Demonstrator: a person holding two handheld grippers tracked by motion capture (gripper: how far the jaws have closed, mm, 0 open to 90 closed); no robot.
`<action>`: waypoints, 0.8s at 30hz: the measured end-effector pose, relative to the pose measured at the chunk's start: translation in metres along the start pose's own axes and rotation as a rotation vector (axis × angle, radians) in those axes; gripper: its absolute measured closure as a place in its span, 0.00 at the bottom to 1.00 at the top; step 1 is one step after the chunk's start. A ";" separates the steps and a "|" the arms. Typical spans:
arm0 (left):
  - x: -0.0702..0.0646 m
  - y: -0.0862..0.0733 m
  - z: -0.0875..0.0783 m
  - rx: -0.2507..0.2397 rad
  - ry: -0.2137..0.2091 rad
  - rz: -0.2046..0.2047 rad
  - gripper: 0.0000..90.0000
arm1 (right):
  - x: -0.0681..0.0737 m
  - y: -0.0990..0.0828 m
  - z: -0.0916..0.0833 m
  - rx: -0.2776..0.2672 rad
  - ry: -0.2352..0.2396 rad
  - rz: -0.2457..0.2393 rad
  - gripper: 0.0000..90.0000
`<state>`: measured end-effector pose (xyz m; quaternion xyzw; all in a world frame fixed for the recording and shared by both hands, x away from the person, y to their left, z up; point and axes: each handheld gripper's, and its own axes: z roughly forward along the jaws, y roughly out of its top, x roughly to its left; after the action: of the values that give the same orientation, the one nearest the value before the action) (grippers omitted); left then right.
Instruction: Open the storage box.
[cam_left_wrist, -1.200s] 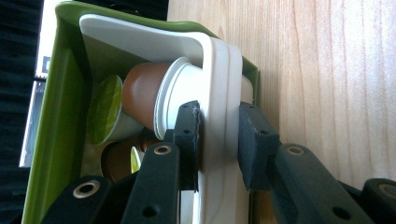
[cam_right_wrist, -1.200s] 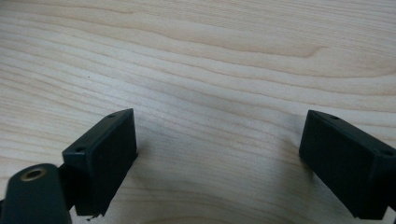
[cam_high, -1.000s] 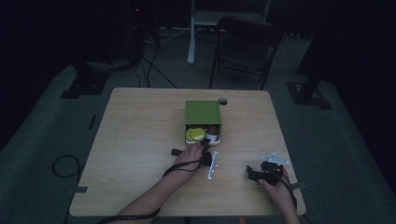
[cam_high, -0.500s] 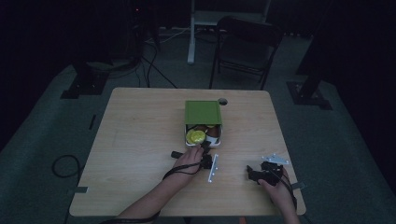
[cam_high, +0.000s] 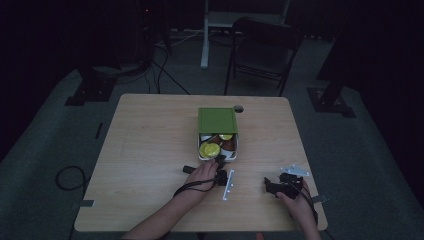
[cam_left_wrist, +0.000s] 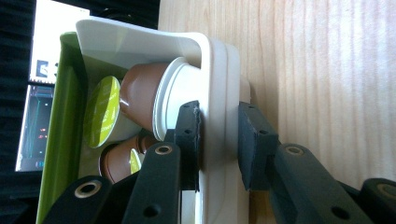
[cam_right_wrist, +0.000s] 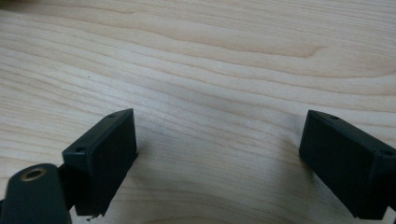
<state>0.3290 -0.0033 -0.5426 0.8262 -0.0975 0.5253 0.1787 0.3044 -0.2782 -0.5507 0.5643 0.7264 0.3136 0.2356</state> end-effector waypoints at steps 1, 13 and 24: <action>0.000 0.000 -0.001 0.003 -0.001 0.003 0.81 | 0.000 0.000 0.000 0.000 0.000 0.000 0.12; -0.006 0.006 -0.013 0.002 -0.012 0.005 0.81 | 0.000 0.000 0.000 0.000 0.000 0.000 0.12; -0.013 0.009 -0.022 0.006 -0.026 0.007 0.82 | 0.000 0.000 0.000 -0.001 0.000 -0.001 0.12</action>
<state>0.3022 -0.0032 -0.5443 0.8333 -0.1012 0.5153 0.1730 0.3044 -0.2782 -0.5507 0.5640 0.7265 0.3137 0.2358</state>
